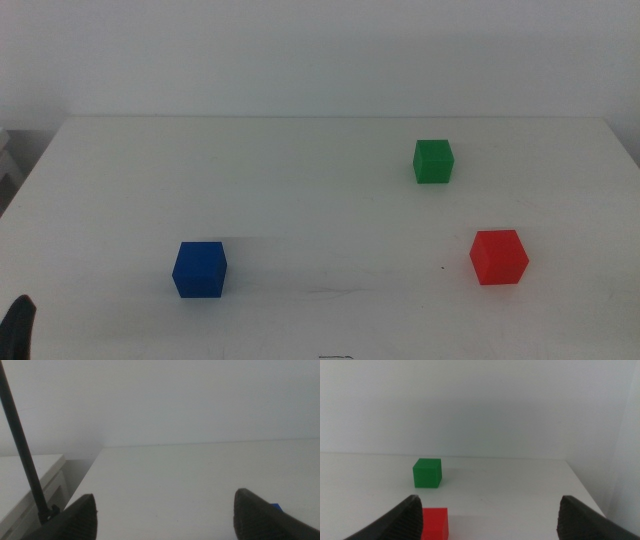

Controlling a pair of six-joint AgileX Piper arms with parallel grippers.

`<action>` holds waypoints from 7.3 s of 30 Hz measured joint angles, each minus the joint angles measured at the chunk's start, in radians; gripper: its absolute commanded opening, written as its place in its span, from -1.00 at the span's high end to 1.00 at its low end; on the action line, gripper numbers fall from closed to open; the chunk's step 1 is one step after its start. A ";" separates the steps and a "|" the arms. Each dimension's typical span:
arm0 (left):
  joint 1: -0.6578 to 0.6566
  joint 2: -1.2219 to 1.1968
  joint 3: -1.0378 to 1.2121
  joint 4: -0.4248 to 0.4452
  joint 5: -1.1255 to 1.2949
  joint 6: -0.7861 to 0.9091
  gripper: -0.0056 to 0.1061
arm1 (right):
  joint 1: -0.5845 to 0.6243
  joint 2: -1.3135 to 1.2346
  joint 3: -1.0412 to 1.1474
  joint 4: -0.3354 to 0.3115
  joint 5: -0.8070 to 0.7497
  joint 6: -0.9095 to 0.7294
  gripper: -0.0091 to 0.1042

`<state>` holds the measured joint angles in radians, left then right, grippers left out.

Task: Stack red cubes first, then green, then blue cubes in a specific spot.

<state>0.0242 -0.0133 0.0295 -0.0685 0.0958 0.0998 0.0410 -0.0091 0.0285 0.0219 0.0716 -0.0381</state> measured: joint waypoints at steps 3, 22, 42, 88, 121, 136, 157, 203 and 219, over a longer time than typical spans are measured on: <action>0.000 0.000 0.000 0.000 0.000 0.000 -0.78 | 0.000 0.000 0.000 0.000 0.017 0.000 -0.82; 0.000 0.000 0.000 0.000 0.000 0.000 -0.78 | 0.000 0.423 -0.480 -0.001 0.393 0.000 -0.82; 0.000 0.000 0.000 0.000 0.000 0.000 -0.78 | 0.180 1.145 -1.090 0.052 0.980 0.106 -0.82; 0.000 0.000 0.000 0.000 0.000 0.000 -0.78 | 0.252 1.946 -1.383 -0.059 0.958 0.225 -0.74; 0.000 0.000 0.000 0.000 0.000 0.000 -0.78 | 0.590 2.138 -1.888 -0.055 1.144 0.687 0.86; 0.000 0.000 0.000 0.000 0.000 0.000 -0.78 | 0.670 2.264 -1.975 -0.011 1.147 0.721 0.86; 0.000 0.000 0.000 0.000 0.000 0.000 -0.78 | 0.671 2.304 -1.985 -0.037 1.147 0.715 0.17; 0.000 0.000 0.000 0.000 0.000 0.000 -0.78 | 0.317 2.040 -2.036 -0.229 1.066 0.384 -0.82; 0.000 0.000 0.000 0.000 0.000 0.000 -0.78 | 0.281 2.225 -2.035 -0.194 0.852 0.373 -0.82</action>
<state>0.0242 -0.0133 0.0295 -0.0685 0.0958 0.0998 0.3215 2.2161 -2.0064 -0.1723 0.9238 0.3348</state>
